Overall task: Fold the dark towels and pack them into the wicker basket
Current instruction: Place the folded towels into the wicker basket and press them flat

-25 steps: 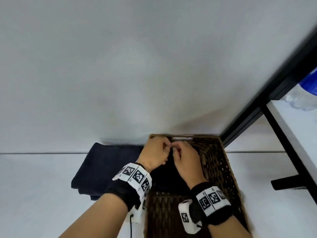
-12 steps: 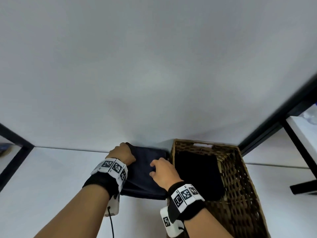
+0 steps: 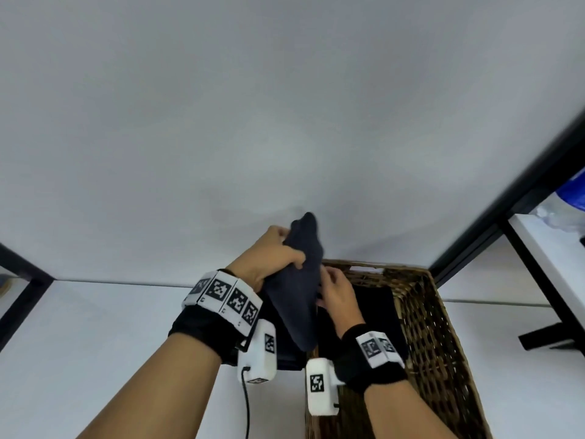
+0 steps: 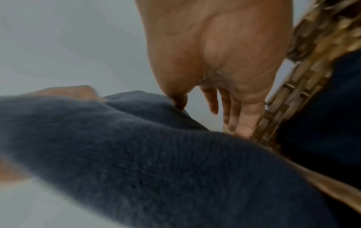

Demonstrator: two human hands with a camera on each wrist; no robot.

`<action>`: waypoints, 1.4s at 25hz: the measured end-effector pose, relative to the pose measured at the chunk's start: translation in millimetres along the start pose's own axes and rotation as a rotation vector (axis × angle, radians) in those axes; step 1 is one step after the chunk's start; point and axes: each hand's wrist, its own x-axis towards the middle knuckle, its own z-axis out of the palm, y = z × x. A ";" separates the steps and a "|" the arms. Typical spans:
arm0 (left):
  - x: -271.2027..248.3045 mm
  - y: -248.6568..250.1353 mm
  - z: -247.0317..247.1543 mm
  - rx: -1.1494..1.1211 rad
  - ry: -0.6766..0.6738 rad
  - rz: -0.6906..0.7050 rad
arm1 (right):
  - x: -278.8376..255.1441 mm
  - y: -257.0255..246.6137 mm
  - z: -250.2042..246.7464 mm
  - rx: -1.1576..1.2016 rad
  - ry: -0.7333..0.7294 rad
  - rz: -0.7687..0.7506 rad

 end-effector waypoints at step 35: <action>70.3 -78.3 26.8 0.725 0.531 -0.035 | 34.3 -6.2 -31.8 -0.822 -0.087 -0.479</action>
